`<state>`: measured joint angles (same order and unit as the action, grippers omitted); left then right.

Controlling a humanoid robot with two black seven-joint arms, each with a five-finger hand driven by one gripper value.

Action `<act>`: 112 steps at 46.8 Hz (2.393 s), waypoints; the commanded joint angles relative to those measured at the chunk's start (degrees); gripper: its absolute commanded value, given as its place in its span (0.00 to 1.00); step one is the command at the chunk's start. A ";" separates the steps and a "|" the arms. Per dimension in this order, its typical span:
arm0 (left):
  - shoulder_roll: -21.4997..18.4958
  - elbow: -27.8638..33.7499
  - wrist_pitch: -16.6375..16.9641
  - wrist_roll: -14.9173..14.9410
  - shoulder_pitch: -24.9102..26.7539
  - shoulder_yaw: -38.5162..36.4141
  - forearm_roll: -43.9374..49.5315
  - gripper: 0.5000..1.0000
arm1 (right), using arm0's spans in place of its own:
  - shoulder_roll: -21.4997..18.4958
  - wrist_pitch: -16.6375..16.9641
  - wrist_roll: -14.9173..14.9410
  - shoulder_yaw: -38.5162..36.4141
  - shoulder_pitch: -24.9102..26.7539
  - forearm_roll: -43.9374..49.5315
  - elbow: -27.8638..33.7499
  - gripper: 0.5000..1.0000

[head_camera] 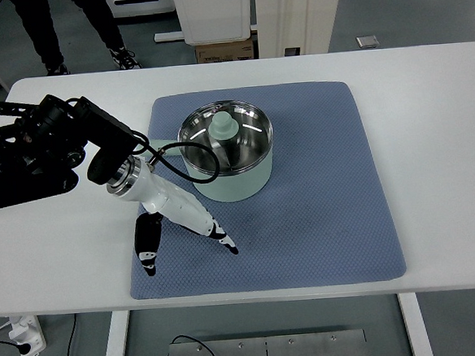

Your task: Rotate green pot handle

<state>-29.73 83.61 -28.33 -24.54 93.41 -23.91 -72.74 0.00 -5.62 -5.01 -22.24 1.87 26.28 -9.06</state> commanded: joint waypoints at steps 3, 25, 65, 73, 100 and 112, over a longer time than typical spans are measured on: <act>0.20 0.15 0.11 0.02 -1.56 3.16 7.25 1.00 | 0.00 0.00 0.00 0.01 -0.02 0.00 0.00 1.00; 2.49 -11.35 9.87 0.37 -6.22 15.65 52.16 1.00 | 0.00 0.00 0.00 0.01 0.07 0.00 0.00 1.00; 2.75 -38.78 11.71 0.63 -17.56 18.20 93.92 1.00 | 0.00 0.00 0.00 0.01 -0.02 0.00 0.00 1.00; 3.63 -40.36 14.09 1.95 -20.28 18.72 98.23 1.00 | 0.00 0.00 0.00 0.01 0.07 0.00 0.00 1.00; 5.65 -44.41 14.53 5.73 -26.96 22.42 99.29 1.00 | 0.00 0.00 0.00 0.01 -0.02 0.00 0.00 1.00; 6.35 -47.04 14.53 6.69 -30.39 25.93 99.29 1.00 | 0.00 0.00 0.00 0.01 0.07 0.00 0.00 1.00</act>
<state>-23.25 37.03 -13.80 -17.91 63.72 0.86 26.54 0.00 -5.63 -5.01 -22.24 1.86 26.28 -9.08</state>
